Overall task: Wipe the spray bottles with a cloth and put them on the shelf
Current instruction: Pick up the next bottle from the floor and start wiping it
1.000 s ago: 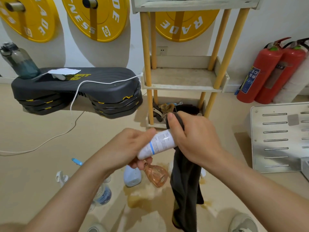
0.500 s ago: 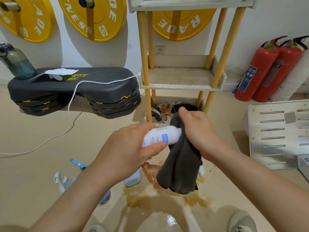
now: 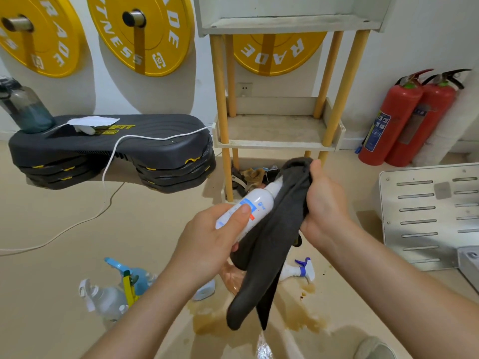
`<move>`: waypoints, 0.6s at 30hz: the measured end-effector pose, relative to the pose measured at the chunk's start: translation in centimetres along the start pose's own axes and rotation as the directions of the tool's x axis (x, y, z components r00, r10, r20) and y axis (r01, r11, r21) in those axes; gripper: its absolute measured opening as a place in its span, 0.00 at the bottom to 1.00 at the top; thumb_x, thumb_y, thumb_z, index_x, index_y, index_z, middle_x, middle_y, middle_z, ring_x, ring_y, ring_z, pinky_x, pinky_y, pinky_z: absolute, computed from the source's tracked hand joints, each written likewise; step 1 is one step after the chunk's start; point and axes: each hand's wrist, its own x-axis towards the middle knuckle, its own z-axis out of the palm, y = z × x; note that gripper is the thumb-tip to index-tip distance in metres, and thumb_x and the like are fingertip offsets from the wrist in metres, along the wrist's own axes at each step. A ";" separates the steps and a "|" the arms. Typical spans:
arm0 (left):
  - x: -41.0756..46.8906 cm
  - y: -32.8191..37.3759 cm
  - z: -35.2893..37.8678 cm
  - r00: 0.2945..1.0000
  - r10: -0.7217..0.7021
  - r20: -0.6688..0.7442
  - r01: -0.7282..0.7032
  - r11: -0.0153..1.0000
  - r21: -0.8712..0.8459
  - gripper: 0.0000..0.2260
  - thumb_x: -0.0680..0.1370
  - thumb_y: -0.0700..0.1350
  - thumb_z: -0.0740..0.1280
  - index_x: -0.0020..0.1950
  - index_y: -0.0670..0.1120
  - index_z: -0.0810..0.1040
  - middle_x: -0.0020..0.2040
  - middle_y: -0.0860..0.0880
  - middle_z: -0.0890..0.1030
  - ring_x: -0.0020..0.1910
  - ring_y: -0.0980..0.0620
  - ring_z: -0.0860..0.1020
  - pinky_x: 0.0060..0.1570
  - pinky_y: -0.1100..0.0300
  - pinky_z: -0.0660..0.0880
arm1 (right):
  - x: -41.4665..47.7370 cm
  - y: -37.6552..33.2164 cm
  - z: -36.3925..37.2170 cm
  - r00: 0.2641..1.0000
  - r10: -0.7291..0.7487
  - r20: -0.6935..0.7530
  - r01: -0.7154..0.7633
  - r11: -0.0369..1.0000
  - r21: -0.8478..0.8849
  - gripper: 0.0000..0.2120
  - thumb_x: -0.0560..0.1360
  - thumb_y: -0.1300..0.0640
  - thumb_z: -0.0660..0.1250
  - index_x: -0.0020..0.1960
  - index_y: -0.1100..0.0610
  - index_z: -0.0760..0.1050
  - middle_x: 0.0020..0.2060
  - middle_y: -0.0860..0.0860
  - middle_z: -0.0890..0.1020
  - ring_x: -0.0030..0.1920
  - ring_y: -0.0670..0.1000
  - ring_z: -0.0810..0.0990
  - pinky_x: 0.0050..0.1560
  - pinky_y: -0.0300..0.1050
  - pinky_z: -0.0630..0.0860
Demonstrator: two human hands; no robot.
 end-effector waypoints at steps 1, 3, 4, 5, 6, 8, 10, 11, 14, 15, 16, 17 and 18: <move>0.1 0.1 -0.2 1.000 0.003 -0.021 -0.004 1.000 -0.023 0.13 0.81 0.56 0.62 0.41 0.51 0.79 0.31 0.52 0.77 0.28 0.60 0.74 0.28 0.68 0.69 | 0.2 -0.4 0.0 1.000 0.006 -0.002 -0.006 1.000 0.019 0.16 0.82 0.44 0.60 0.55 0.54 0.78 0.48 0.55 0.85 0.47 0.54 0.84 0.45 0.50 0.81; -0.1 0.1 -0.2 0.999 -0.021 -0.048 0.015 0.991 -0.130 0.14 0.81 0.56 0.60 0.42 0.50 0.78 0.32 0.49 0.78 0.29 0.57 0.73 0.29 0.65 0.70 | 0.2 -0.8 0.0 0.999 0.029 0.041 -0.032 0.997 0.067 0.17 0.82 0.44 0.60 0.58 0.55 0.78 0.52 0.57 0.85 0.51 0.57 0.84 0.52 0.56 0.82; -0.3 0.2 0.2 0.998 -0.037 -0.044 0.028 0.982 -0.188 0.15 0.81 0.56 0.60 0.44 0.49 0.78 0.33 0.48 0.78 0.29 0.55 0.73 0.29 0.65 0.70 | -0.4 -0.7 0.3 0.995 0.046 0.083 -0.052 0.996 0.072 0.18 0.82 0.44 0.60 0.58 0.56 0.78 0.52 0.57 0.85 0.51 0.57 0.85 0.53 0.57 0.81; -0.6 0.3 0.7 0.999 -0.038 -0.029 0.031 0.976 -0.217 0.15 0.82 0.57 0.59 0.47 0.49 0.78 0.35 0.48 0.78 0.30 0.54 0.72 0.30 0.64 0.70 | -1.1 -0.3 0.6 0.989 0.053 0.140 -0.061 0.997 0.057 0.19 0.82 0.44 0.59 0.59 0.59 0.78 0.52 0.57 0.85 0.52 0.57 0.84 0.54 0.56 0.81; -0.8 0.2 1.2 1.000 -0.021 -0.010 0.019 0.979 -0.202 0.15 0.82 0.59 0.57 0.49 0.50 0.77 0.38 0.48 0.79 0.30 0.54 0.73 0.32 0.63 0.70 | -1.9 0.3 0.9 0.978 0.031 0.205 -0.034 0.999 0.010 0.20 0.83 0.45 0.58 0.58 0.61 0.79 0.50 0.57 0.85 0.51 0.56 0.84 0.55 0.56 0.80; -1.1 -0.1 1.8 1.000 0.021 0.005 -0.021 0.997 -0.078 0.19 0.80 0.64 0.52 0.55 0.54 0.74 0.44 0.52 0.80 0.36 0.55 0.77 0.40 0.57 0.73 | -3.0 2.1 1.1 0.946 -0.072 0.316 0.127 0.979 -0.158 0.20 0.84 0.47 0.56 0.55 0.62 0.79 0.47 0.58 0.85 0.49 0.58 0.83 0.59 0.62 0.77; -1.1 -0.3 1.6 0.998 0.058 -0.003 -0.057 0.996 0.074 0.24 0.75 0.67 0.46 0.59 0.55 0.71 0.48 0.53 0.80 0.47 0.53 0.79 0.50 0.52 0.75 | -3.9 3.2 1.0 0.908 -0.155 0.389 0.278 0.918 -0.284 0.18 0.84 0.48 0.55 0.54 0.56 0.80 0.47 0.56 0.86 0.51 0.58 0.84 0.60 0.62 0.77; -1.0 -0.2 1.5 0.998 0.063 -0.004 -0.062 0.993 0.105 0.25 0.74 0.67 0.45 0.59 0.55 0.69 0.49 0.53 0.80 0.49 0.50 0.79 0.53 0.50 0.75 | -4.1 3.6 0.8 0.889 -0.181 0.421 0.334 0.885 -0.325 0.17 0.85 0.49 0.54 0.54 0.53 0.80 0.48 0.54 0.86 0.51 0.55 0.84 0.59 0.60 0.78; -0.6 -0.2 1.3 0.999 0.050 -0.022 -0.047 0.993 0.105 0.21 0.78 0.64 0.47 0.63 0.55 0.68 0.53 0.53 0.81 0.55 0.48 0.79 0.56 0.50 0.74 | -4.5 4.5 0.4 0.841 -0.200 0.503 0.424 0.820 -0.383 0.15 0.85 0.50 0.53 0.61 0.46 0.78 0.52 0.46 0.85 0.55 0.46 0.82 0.61 0.54 0.77; -0.3 -0.3 1.3 0.999 0.024 -0.029 -0.022 0.996 0.086 0.18 0.81 0.61 0.49 0.65 0.56 0.68 0.54 0.54 0.80 0.57 0.50 0.78 0.57 0.52 0.73 | -4.6 4.9 0.3 0.835 -0.188 0.517 0.428 0.812 -0.396 0.15 0.85 0.50 0.54 0.63 0.44 0.76 0.54 0.44 0.84 0.57 0.45 0.81 0.63 0.53 0.76; -0.1 -0.4 1.3 0.999 0.004 -0.032 -0.002 0.998 0.058 0.16 0.82 0.59 0.50 0.66 0.57 0.68 0.55 0.56 0.80 0.58 0.53 0.78 0.56 0.55 0.73 | -4.7 5.2 0.2 0.833 -0.167 0.528 0.423 0.806 -0.414 0.15 0.84 0.49 0.54 0.64 0.44 0.76 0.55 0.43 0.83 0.58 0.45 0.81 0.64 0.53 0.76; 0.0 -0.4 1.2 0.999 -0.002 -0.035 0.003 1.000 0.023 0.14 0.83 0.57 0.51 0.66 0.58 0.68 0.55 0.59 0.79 0.58 0.57 0.78 0.55 0.60 0.73 | -4.8 5.4 0.1 0.835 -0.136 0.533 0.408 0.803 -0.435 0.14 0.83 0.48 0.54 0.63 0.44 0.76 0.54 0.43 0.84 0.58 0.46 0.81 0.64 0.54 0.76; 0.0 -0.4 1.1 0.999 0.006 -0.033 -0.007 1.000 -0.024 0.12 0.84 0.55 0.52 0.65 0.61 0.68 0.54 0.62 0.79 0.57 0.64 0.77 0.52 0.67 0.72 | -4.8 5.6 0.0 0.839 -0.106 0.534 0.389 0.803 -0.451 0.14 0.83 0.46 0.55 0.61 0.44 0.77 0.53 0.44 0.84 0.57 0.47 0.81 0.63 0.56 0.76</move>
